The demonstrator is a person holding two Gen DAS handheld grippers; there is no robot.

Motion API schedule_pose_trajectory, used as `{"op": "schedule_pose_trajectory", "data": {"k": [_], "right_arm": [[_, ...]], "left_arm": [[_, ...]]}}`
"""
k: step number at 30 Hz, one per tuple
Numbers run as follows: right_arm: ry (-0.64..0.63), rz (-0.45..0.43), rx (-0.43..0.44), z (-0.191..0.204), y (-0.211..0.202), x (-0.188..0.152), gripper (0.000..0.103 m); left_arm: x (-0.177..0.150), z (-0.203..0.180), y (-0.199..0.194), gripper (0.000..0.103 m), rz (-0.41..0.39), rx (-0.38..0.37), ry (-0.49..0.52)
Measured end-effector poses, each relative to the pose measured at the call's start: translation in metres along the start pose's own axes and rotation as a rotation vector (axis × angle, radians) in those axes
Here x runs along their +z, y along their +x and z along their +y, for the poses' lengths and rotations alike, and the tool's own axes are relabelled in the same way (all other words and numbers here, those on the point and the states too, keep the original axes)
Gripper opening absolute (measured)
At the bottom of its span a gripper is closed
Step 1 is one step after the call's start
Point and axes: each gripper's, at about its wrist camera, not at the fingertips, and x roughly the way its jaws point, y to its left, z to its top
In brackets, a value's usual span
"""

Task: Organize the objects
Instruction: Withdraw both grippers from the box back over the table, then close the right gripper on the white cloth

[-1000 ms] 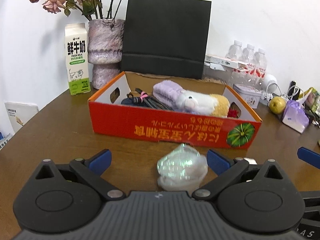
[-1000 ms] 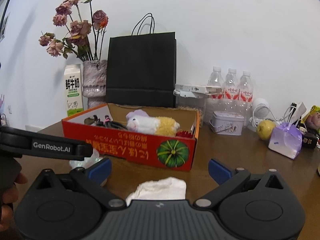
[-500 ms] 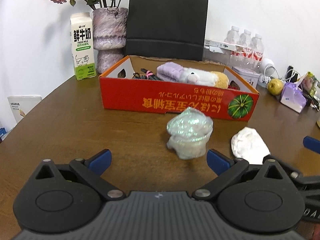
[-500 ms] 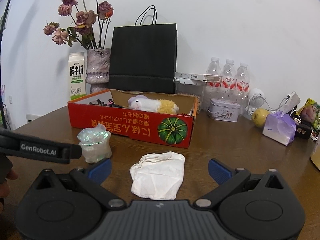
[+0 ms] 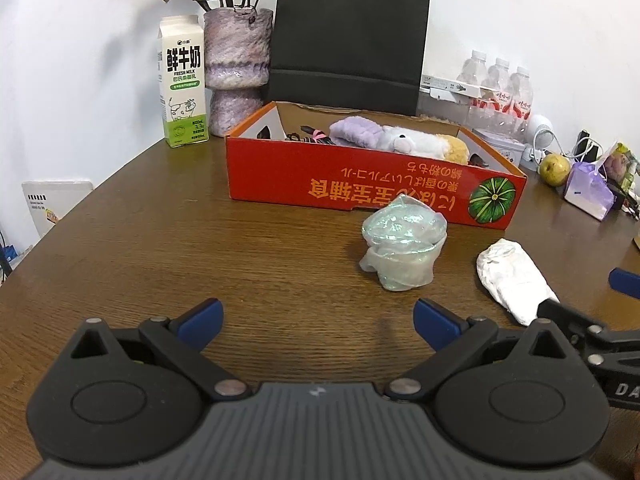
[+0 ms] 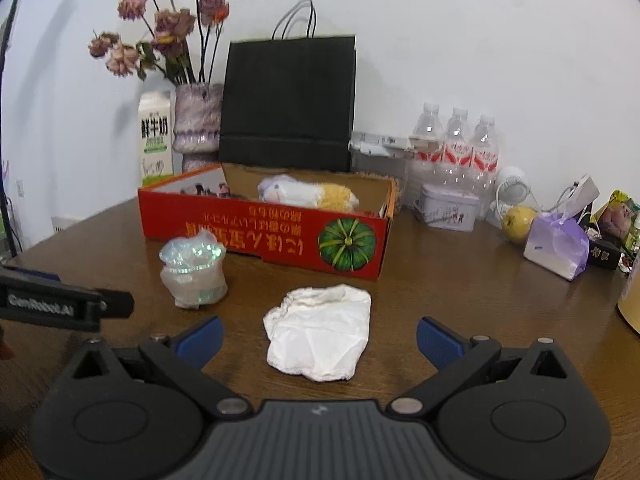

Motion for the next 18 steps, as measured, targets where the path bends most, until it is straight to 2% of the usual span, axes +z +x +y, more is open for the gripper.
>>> {"op": "schedule_pose_trajectory", "data": {"k": [8, 14, 18], "right_arm": [[0.040, 0.124, 0.004, -0.002, 0.027, 0.001, 0.103], [0.097, 0.208, 0.028, -0.003, 0.054, 0.006, 0.099], [0.099, 0.209, 0.012, -0.002, 0.064, 0.010, 0.099]], "left_arm": [[0.001, 0.005, 0.000, 0.103, 0.004, -0.013, -0.022], [0.002, 0.006, 0.001, 0.103, 0.008, -0.015, -0.028], [0.002, 0.007, 0.001, 0.103, 0.009, -0.023, -0.035]]}}
